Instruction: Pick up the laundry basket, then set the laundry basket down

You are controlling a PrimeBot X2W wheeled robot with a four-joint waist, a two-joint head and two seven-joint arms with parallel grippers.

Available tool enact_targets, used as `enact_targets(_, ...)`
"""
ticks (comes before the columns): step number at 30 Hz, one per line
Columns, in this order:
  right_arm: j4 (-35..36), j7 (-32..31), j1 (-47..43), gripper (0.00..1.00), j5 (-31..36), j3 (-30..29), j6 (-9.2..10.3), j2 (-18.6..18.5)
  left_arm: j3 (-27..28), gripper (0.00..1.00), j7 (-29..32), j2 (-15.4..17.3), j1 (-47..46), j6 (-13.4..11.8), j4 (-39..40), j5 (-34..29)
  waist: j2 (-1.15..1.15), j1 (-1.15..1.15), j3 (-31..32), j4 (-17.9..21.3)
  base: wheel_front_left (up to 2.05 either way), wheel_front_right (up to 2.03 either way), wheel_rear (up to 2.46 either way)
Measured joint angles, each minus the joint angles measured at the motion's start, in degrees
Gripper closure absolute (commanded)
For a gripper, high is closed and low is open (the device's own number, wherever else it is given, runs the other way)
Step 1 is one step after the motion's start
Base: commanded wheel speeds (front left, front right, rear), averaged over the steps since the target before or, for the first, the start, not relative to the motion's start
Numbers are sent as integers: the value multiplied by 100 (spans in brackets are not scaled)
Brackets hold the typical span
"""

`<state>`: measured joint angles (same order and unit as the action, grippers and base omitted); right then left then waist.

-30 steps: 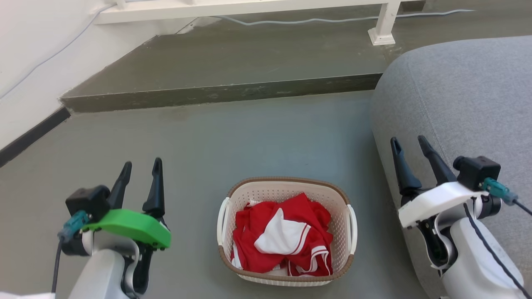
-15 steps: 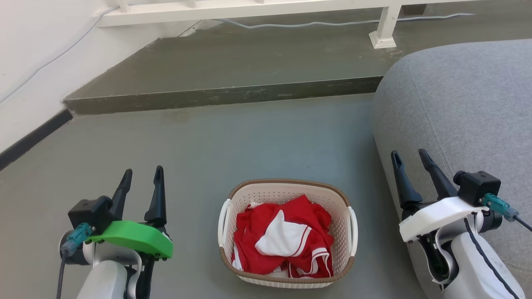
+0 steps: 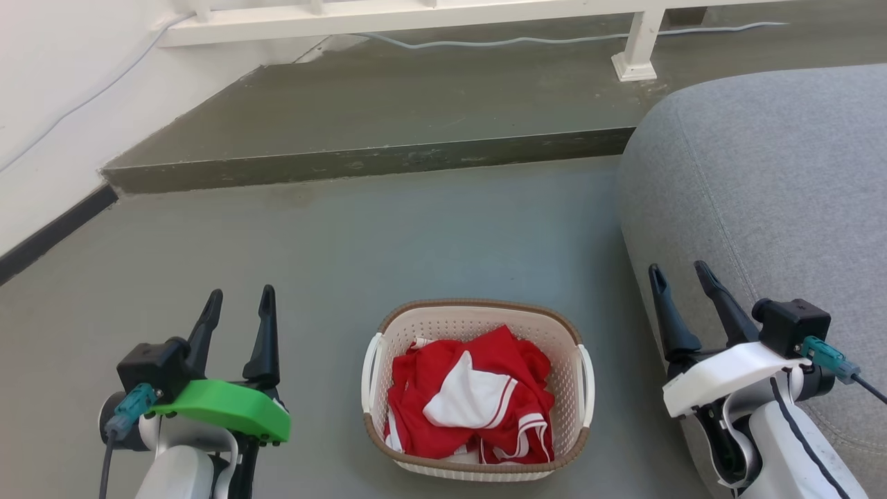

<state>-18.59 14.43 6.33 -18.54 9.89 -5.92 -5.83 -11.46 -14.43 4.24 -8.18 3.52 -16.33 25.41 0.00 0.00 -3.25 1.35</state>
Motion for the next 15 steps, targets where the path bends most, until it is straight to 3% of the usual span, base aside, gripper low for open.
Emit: enact_targets(15, 85, 0, -101, 0, 96, -24, -3, 34, 47, 0, 0, -107, 34, 78, 51, -197, 0, 0, 7, 48, 0, 0, 0)
